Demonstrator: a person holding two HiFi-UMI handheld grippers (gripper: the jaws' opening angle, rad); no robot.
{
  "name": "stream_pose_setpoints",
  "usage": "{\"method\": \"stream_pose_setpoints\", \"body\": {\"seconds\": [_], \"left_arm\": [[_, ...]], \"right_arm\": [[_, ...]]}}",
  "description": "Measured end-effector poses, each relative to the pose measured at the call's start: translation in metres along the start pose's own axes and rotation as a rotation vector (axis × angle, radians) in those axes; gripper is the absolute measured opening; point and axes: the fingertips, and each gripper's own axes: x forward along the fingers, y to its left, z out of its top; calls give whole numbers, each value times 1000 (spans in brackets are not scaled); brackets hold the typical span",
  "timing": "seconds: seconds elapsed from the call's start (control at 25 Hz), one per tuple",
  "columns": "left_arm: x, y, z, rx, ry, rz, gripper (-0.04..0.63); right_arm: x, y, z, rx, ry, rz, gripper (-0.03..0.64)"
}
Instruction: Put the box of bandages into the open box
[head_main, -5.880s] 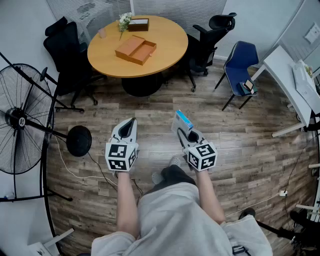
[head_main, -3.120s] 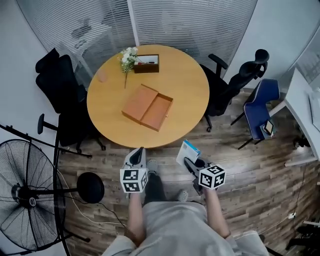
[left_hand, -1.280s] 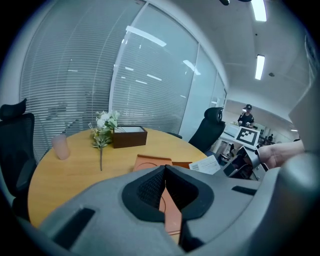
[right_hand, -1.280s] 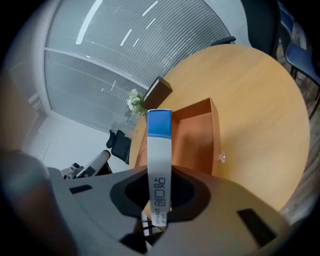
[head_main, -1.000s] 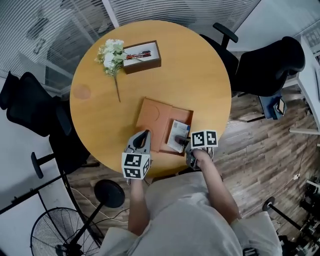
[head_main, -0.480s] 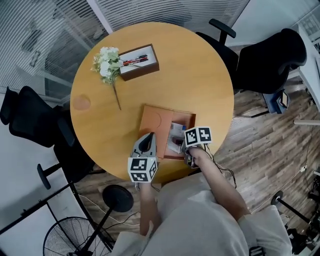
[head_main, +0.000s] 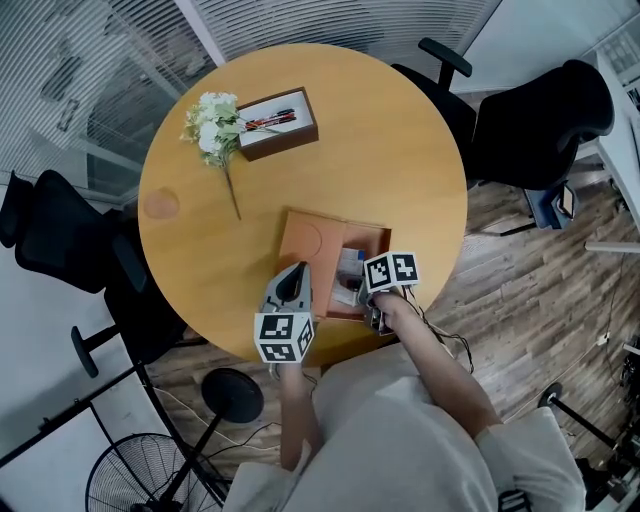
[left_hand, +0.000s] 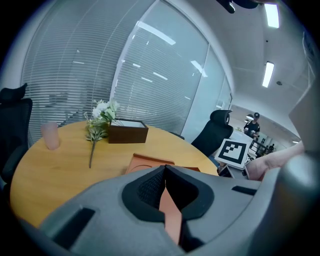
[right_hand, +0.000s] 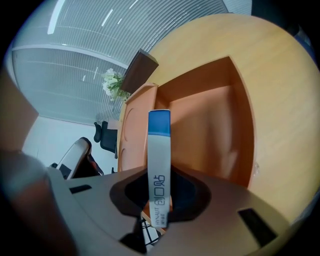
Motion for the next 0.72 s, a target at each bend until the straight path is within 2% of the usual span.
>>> {"method": "stream_pose_setpoints", "body": {"seconds": [0.08,0.2,0.32,0.48,0.72], "left_arm": [[0,1,0,0,2,3,11],[0,4,-1,-6,6,16,11],[-2,5,0,-8,8,19,11],[-5,5,0,-9,4,18,11],[-10,0,1,2,-2,7,11]], "right_arm": [[1,2,2,-1,-5,2,67],[1,4,3,-5,-13,0,124],[-1,3,1,-14,-21,-16,144],[-5,1,0,-25,-43,-37,223],[-14,4,-3,-63,-79,-68,261]]}}
